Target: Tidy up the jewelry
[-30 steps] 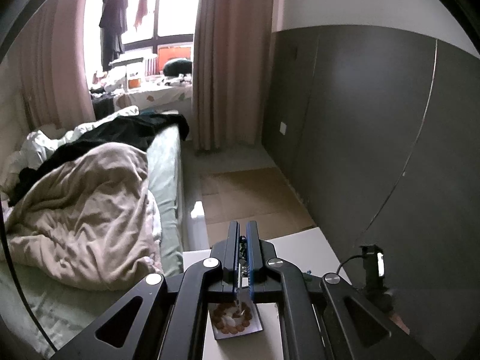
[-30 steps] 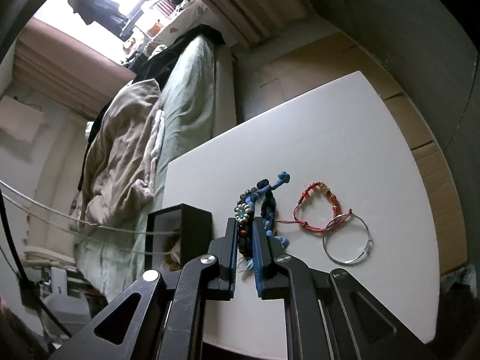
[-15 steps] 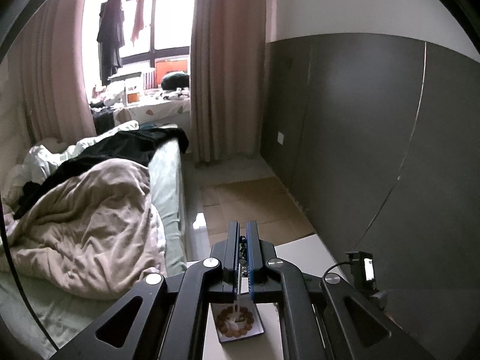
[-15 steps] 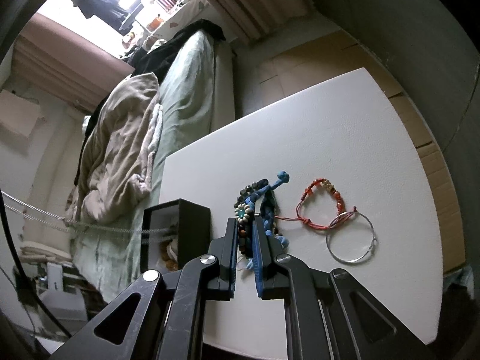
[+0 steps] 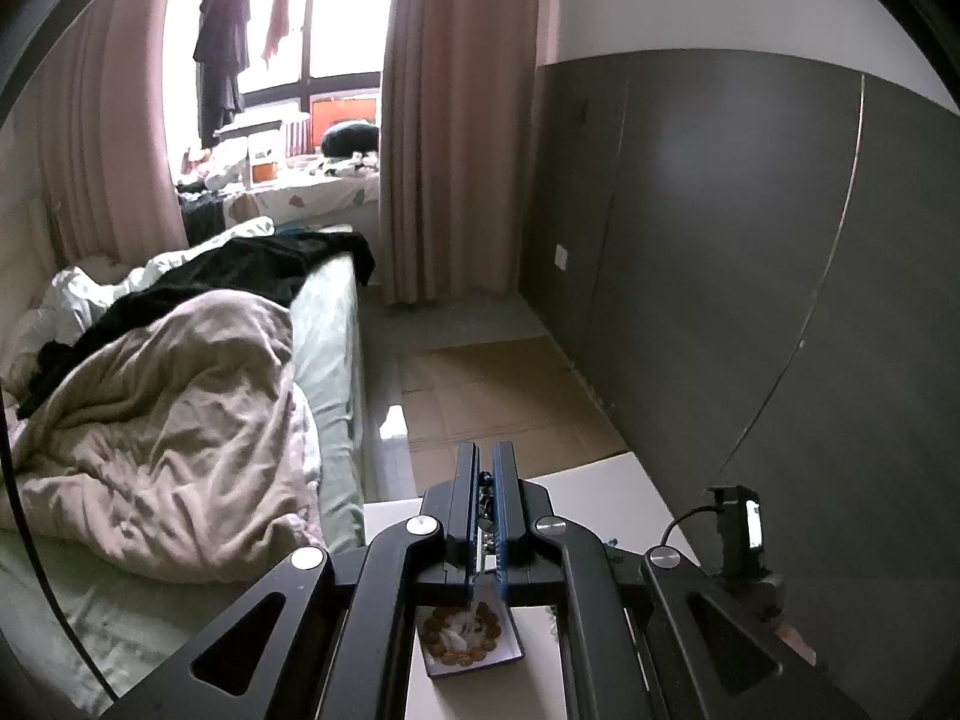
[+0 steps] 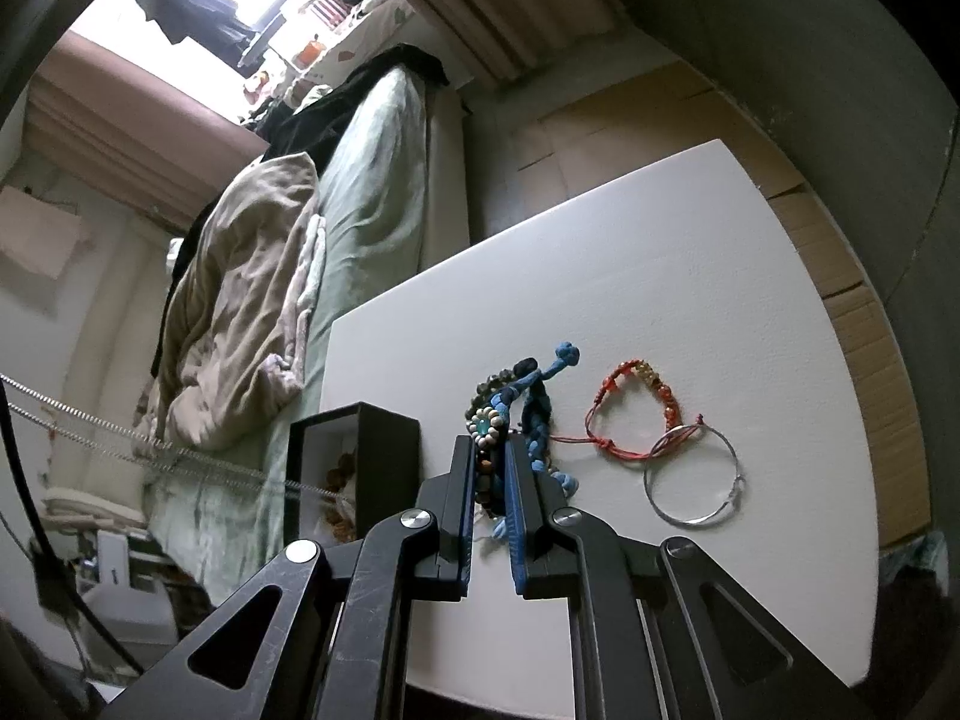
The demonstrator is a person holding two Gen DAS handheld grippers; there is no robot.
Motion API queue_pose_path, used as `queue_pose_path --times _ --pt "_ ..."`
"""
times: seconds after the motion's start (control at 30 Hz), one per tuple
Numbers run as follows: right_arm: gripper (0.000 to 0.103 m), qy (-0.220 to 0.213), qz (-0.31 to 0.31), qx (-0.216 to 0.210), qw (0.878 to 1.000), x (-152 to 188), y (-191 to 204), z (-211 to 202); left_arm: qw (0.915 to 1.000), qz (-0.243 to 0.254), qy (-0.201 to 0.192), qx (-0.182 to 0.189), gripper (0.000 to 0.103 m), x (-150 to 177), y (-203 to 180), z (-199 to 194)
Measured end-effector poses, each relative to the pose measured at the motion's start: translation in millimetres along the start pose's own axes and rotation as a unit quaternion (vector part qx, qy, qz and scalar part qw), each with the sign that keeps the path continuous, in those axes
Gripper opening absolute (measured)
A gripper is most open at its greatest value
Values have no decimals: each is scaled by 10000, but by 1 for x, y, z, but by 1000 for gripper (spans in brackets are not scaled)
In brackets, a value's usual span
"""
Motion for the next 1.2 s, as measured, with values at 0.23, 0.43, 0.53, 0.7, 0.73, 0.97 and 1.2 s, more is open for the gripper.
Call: queue_pose_path --times 0.23,0.43,0.53,0.7,0.73,0.97,1.2 --pt "11 0 0 -16 10000 -1 0 -1 9992 -169 374 -17 4 38 11 24" --pt "11 -42 9 -50 10000 -1 1 -5 9960 -405 797 39 4 79 16 49" --pt "11 -60 -13 -60 10000 -1 2 -7 9940 -510 964 85 4 96 16 59" --pt "11 -79 -41 -137 9999 -1 7 -8 9904 -653 1214 91 4 122 21 77" --pt "11 -84 -47 -161 9998 0 9 -8 9895 -688 1270 89 4 128 22 81" --pt "11 -55 -131 -381 9992 2 23 -6 9815 -896 1689 14 4 168 30 106" --pt "11 34 -86 -600 9982 6 40 5 9664 -1385 2154 219 5 197 30 122"
Point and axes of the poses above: each gripper's, at about its wrist camera, not at the fingertips, and z roughly the way its jaws point, y to its left, x to its underside, the point moved 9 cm from there along z, roughly the way its jaws point, and after that the axes turned 13 degrees about -y, right-handed, at the moved point
